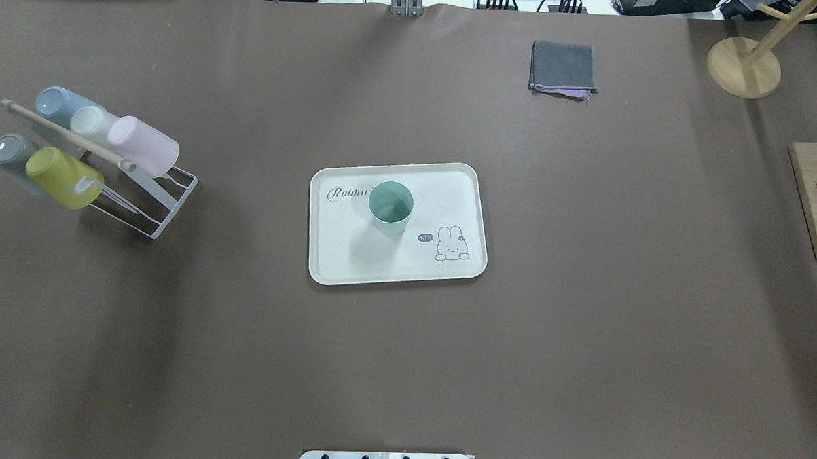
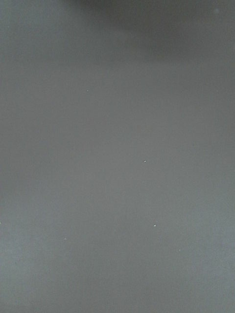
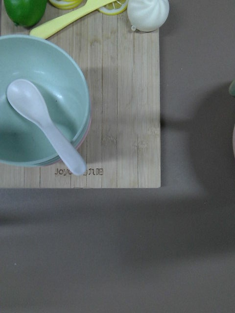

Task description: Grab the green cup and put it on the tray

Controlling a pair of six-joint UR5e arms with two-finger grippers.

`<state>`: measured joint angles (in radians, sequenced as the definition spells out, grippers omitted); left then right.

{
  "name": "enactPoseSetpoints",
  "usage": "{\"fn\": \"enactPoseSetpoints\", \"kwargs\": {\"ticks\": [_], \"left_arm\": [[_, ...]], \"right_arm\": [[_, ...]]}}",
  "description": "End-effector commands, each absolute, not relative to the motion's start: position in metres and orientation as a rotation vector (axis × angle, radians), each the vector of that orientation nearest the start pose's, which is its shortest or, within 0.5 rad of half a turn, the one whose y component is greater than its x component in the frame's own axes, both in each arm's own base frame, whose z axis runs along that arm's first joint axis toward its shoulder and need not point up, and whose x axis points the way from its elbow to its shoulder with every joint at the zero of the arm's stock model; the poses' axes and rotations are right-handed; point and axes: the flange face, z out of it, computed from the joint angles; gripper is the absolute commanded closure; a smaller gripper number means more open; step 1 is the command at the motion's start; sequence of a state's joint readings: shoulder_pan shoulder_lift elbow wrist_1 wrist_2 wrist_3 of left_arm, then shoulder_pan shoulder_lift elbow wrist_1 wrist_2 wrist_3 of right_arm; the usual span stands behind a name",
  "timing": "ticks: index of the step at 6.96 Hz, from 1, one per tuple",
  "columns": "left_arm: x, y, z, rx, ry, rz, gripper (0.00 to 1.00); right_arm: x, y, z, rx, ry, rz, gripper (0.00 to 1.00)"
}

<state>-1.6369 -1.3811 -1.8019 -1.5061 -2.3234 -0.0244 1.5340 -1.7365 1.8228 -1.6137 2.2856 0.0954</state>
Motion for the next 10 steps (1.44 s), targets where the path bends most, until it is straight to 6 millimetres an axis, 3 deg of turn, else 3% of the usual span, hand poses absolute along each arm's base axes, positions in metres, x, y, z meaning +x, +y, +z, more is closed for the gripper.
{"fn": "enactPoseSetpoints", "kwargs": {"ticks": [1, 5, 10], "left_arm": [[-0.091, -0.41, 0.634, -0.041, 0.785, -0.112, 0.02], [-0.091, -0.402, 0.645, -0.052, 0.788, -0.118, 0.02], [-0.09, -0.405, 0.643, -0.049, 0.79, -0.114, 0.02]], "right_arm": [[0.052, -0.426, 0.619, -0.007, -0.716, 0.042, 0.0], [0.052, -0.426, 0.619, -0.007, -0.716, 0.042, 0.0], [0.052, -0.426, 0.619, -0.006, -0.716, 0.04, 0.0]]}}
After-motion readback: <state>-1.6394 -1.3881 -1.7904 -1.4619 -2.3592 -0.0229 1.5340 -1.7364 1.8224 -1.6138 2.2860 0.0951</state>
